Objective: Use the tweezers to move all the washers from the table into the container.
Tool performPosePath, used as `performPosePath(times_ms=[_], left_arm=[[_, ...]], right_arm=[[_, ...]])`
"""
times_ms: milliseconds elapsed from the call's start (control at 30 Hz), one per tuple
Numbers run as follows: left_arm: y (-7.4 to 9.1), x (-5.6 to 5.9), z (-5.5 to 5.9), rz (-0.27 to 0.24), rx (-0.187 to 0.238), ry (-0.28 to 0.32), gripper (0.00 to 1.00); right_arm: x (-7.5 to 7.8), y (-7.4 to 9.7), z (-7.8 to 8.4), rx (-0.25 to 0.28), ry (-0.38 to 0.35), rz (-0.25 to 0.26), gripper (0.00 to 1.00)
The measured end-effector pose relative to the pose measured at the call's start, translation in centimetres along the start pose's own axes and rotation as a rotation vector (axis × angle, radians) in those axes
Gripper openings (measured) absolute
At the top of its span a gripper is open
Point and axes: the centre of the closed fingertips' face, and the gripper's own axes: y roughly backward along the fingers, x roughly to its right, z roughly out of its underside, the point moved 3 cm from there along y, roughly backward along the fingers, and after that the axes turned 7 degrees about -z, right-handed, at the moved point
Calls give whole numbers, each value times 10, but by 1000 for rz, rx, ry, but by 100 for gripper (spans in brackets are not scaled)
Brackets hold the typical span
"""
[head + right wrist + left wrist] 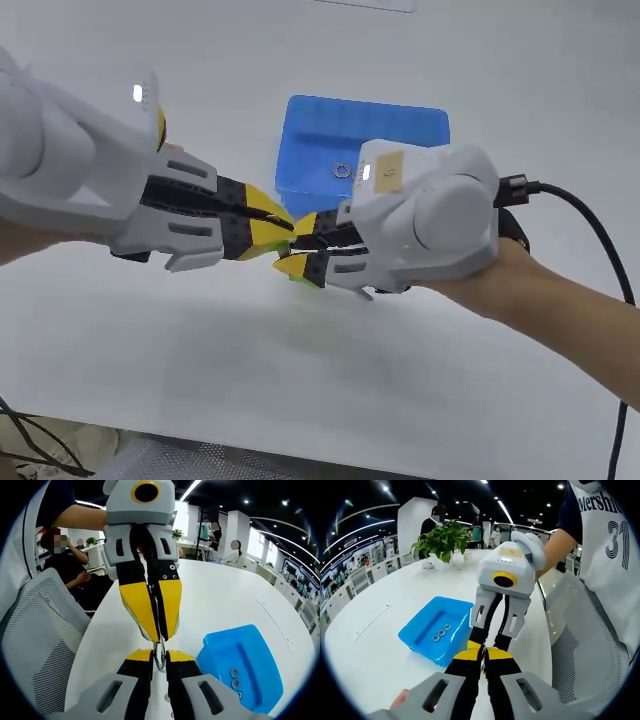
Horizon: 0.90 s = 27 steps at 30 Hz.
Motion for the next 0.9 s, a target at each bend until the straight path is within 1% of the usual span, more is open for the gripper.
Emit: performPosePath(times_ms=[200, 233, 267, 367, 467, 533, 600, 767, 900], left_arm=[[1, -2, 1, 1, -6, 1, 6], [1, -1, 1, 4, -1, 20, 6], [2, -1, 1, 7, 6, 24, 6], [5, 0, -2, 10, 7, 18, 6], [8, 0, -6, 13, 13, 14, 6], [9, 0, -10, 23, 16, 15, 6], [10, 2, -13, 25, 9, 11, 6], [11, 8, -25, 38, 11, -18, 6], [13, 10, -37, 43, 20, -36, 6]], right_arm=[[0, -1, -1, -11, -12, 8, 10], [0, -1, -1, -13, -23, 10, 10], [0, 0, -1, -11, -33, 11, 10], [-2, 2, -5, 1, -31, 9, 10], [-3, 6, -10, 8, -19, 9, 10], [-4, 9, -12, 16, -26, 5, 10], [-6, 13, -13, 18, -26, 8, 10], [-10, 27, -16, 13, -2, 20, 10], [-12, 38, -21, 21, -2, 35, 10]])
